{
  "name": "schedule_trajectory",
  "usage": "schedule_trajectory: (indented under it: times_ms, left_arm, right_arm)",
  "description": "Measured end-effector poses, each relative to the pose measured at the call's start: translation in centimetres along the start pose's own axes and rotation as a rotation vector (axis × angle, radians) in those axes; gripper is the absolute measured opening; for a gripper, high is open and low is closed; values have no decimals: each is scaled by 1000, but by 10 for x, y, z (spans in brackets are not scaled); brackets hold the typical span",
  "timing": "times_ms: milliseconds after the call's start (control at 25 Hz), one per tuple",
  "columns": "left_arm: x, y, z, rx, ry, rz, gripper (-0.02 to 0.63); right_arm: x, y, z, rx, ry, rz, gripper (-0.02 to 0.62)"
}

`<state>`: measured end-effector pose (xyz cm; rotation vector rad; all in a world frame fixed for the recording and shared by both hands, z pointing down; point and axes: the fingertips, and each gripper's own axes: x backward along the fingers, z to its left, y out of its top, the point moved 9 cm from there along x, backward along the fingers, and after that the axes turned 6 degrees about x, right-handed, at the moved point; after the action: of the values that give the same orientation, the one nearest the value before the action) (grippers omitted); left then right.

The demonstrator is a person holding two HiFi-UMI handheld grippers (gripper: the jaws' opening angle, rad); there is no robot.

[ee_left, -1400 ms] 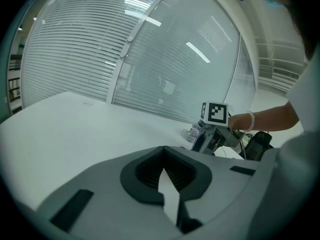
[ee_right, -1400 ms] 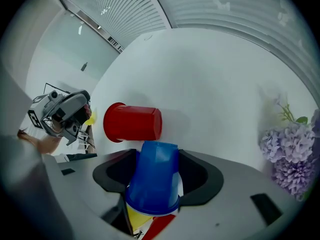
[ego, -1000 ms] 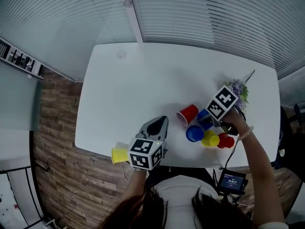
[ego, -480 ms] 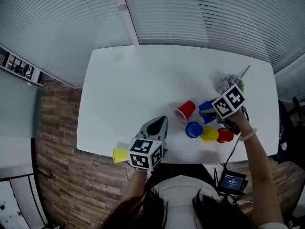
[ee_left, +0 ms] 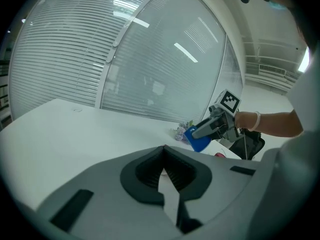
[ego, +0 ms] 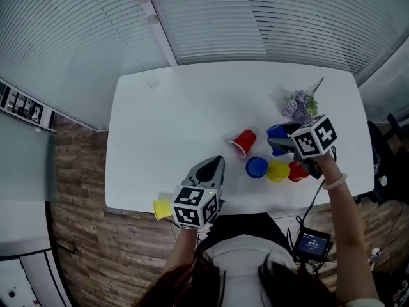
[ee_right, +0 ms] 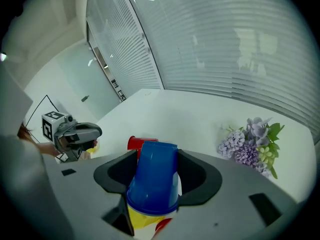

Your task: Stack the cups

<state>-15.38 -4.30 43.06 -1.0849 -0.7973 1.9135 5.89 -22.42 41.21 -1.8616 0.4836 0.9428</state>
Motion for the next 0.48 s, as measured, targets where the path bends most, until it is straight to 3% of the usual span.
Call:
schedule_trajectory:
  times_ms: [480]
  left_arm:
    - [4,5,-13,-48,-56,8,17]
  right_arm:
    - [42,-17,14,4,-111,-218,272]
